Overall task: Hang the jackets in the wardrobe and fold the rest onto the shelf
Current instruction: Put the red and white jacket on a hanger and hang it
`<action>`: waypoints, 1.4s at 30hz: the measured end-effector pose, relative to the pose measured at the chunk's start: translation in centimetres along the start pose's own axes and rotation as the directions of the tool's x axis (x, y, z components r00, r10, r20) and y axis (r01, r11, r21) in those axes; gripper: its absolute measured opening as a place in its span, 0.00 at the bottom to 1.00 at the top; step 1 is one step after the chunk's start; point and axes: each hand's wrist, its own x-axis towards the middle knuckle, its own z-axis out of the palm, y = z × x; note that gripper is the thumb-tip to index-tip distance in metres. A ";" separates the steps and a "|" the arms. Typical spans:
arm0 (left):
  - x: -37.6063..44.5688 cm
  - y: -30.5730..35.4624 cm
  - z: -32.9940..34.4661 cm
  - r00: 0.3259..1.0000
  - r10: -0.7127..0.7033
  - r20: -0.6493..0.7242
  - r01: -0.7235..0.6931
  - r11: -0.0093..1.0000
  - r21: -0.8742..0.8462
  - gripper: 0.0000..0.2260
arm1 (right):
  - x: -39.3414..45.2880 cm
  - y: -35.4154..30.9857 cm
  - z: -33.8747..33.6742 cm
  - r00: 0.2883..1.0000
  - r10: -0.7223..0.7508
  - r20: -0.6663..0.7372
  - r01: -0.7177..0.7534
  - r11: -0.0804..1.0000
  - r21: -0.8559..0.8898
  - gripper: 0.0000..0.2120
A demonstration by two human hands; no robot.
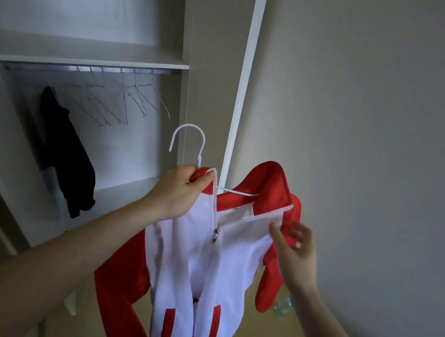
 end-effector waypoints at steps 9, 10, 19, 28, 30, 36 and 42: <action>-0.6 -0.2 3.1 0.995 -0.011 0.099 0.009 1.000 0.021 0.23 | 1.8 -3.5 2.2 0.978 -0.203 0.039 0.207 0.969 -0.137 0.10; -0.6 -0.4 3.3 0.996 -0.019 0.086 0.017 1.000 0.024 0.23 | 1.8 -3.9 2.6 0.973 -0.218 0.082 0.227 0.965 -0.128 0.10; -1.5 -1.9 4.0 0.958 -0.161 0.236 0.271 0.771 -0.576 0.16 | -0.2 -5.1 6.2 0.764 -0.308 0.567 0.420 0.904 -0.075 0.09; -2.1 -2.1 5.1 0.927 -0.332 0.177 0.372 0.738 -0.562 0.05 | -2.2 -0.9 5.0 0.794 -0.250 0.554 0.343 0.937 -0.070 0.13; -2.0 -2.7 5.1 0.914 -0.372 0.161 0.393 0.719 -0.573 0.06 | -3.4 1.4 4.1 0.919 -0.205 0.336 0.236 0.970 -0.055 0.09; -1.3 -2.6 5.8 0.876 -0.456 0.157 0.453 0.665 -0.594 0.04 | -5.3 5.5 4.9 0.921 0.138 0.364 -0.071 0.979 -0.193 0.09; -1.1 -2.4 6.1 0.884 -0.444 0.147 0.446 0.706 -0.550 0.06 | -4.2 4.7 6.9 0.901 0.136 0.413 -0.055 0.978 -0.201 0.11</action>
